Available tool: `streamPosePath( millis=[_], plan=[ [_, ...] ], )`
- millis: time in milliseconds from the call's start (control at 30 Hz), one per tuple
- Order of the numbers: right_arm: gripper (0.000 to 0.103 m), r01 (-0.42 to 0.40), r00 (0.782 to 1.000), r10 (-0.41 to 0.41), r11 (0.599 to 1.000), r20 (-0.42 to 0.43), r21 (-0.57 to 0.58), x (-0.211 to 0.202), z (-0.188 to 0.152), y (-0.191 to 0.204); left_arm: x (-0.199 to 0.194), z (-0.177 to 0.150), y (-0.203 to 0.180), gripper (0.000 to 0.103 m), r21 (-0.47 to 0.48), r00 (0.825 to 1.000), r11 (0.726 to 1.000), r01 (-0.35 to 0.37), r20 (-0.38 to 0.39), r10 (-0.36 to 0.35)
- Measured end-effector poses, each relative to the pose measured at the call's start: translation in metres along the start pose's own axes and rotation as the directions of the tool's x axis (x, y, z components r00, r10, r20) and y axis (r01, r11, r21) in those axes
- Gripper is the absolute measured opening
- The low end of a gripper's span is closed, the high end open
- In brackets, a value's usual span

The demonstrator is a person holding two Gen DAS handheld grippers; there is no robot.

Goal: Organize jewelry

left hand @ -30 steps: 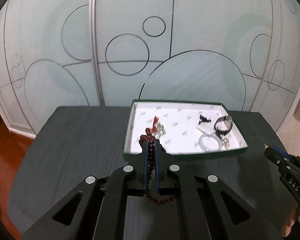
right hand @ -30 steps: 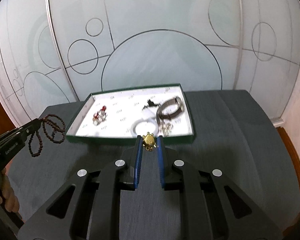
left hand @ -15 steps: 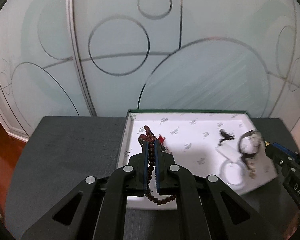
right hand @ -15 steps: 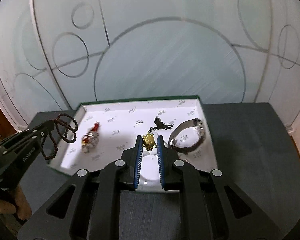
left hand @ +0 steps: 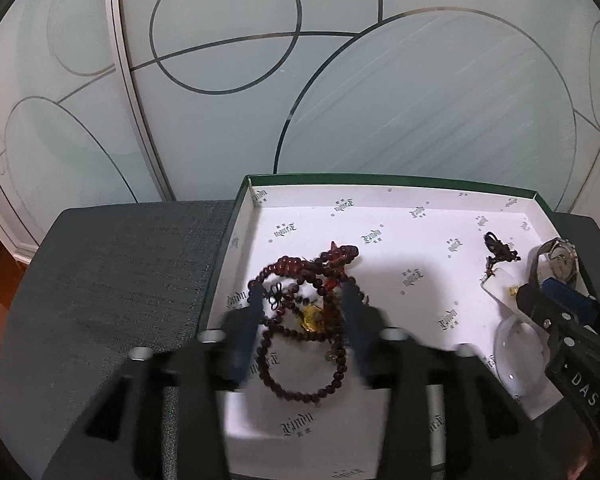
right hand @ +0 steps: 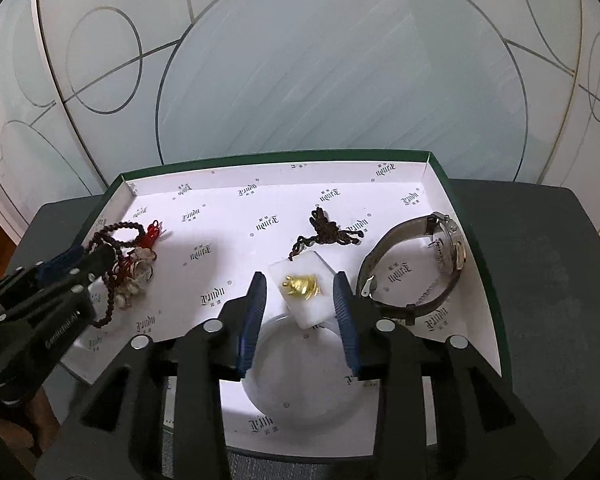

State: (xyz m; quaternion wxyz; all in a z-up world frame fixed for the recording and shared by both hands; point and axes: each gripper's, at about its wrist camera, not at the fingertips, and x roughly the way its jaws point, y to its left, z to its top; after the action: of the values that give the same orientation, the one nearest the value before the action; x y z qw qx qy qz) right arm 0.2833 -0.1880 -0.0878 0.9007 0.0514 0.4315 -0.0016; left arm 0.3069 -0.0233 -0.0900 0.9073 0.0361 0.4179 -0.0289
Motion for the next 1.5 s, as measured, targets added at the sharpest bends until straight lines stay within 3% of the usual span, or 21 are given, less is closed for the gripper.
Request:
streamPosePath(
  millis=[300,533,1100,1500],
  plan=[
    [0.044,-0.007,1.000,0.007,1.000,0.010,-0.002,-0.011,-0.007,0.007,-0.007,-0.006,0.002,0.071,0.006,1.000,1.000,-0.012,0.009,0.012],
    [0.046,-0.014,0.999,0.014,1.000,0.048,0.010,-0.052,-0.018,0.007,-0.040,-0.016,-0.001,0.076,0.008,0.999,1.000,-0.004,0.032,0.004],
    [0.056,-0.011,0.993,0.009,1.000,0.119,0.016,-0.170,-0.067,0.006,-0.159,-0.071,0.005,0.081,-0.057,0.997,0.998,0.024,0.077,-0.019],
    [0.058,-0.023,0.988,0.019,0.999,0.151,0.027,-0.216,-0.097,0.006,-0.214,-0.098,0.007,0.083,-0.071,0.993,0.997,0.015,0.121,-0.006]
  ],
)
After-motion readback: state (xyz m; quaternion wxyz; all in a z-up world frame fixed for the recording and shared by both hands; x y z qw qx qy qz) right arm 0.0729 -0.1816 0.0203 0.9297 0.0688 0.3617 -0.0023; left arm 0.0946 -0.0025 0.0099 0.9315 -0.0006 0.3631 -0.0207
